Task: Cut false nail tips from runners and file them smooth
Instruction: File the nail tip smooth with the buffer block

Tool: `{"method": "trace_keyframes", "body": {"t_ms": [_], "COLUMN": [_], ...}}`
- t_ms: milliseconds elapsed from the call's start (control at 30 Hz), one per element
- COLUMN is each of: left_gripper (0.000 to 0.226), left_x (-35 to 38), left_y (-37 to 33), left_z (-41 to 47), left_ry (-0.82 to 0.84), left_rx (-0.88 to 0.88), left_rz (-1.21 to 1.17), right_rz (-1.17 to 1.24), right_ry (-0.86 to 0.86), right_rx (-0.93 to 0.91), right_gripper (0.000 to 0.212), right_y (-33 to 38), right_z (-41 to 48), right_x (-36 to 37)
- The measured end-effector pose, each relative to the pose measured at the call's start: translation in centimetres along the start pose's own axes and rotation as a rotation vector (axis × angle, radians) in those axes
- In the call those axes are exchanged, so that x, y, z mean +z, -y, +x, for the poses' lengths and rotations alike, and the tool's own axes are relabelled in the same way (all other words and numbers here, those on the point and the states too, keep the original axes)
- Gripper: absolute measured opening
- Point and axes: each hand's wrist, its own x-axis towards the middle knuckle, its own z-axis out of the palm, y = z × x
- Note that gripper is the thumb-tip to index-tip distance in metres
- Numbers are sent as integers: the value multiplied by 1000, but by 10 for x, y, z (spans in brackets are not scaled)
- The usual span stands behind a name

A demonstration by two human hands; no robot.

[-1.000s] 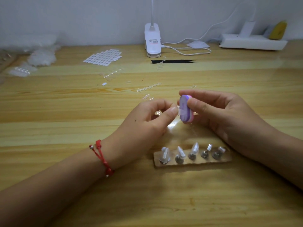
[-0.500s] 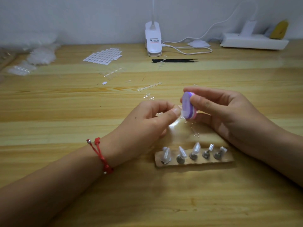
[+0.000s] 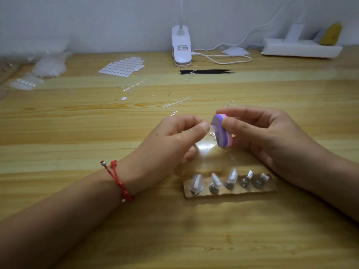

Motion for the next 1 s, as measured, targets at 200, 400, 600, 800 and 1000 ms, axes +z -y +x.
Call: {"method": "trace_keyframes", "body": {"t_ms": [200,400,600,800,1000], "left_gripper": [22,19,15,15,14], "left_x": [0,1,2,2,3], "left_y": [1,-1,-1,-1,1], "left_z": [0,0,0,0,0], "left_ry": [-23,-15,-92,-117,-112], "left_rx": [-15,-10,-9,-27,-23], "left_rz": [-40,-56,-100,-102,-85], "right_rz": [-32,-13,57,160,217], "right_ry": [25,22,13,-50,-97], "right_rx": [-2,0,-42,-47,-43], "right_gripper": [32,28,23,19,19], "right_y": [2,1,2,-1,-1], "right_z": [-1,0,0,3,4], "right_x": [2,1,3,1,-1]}}
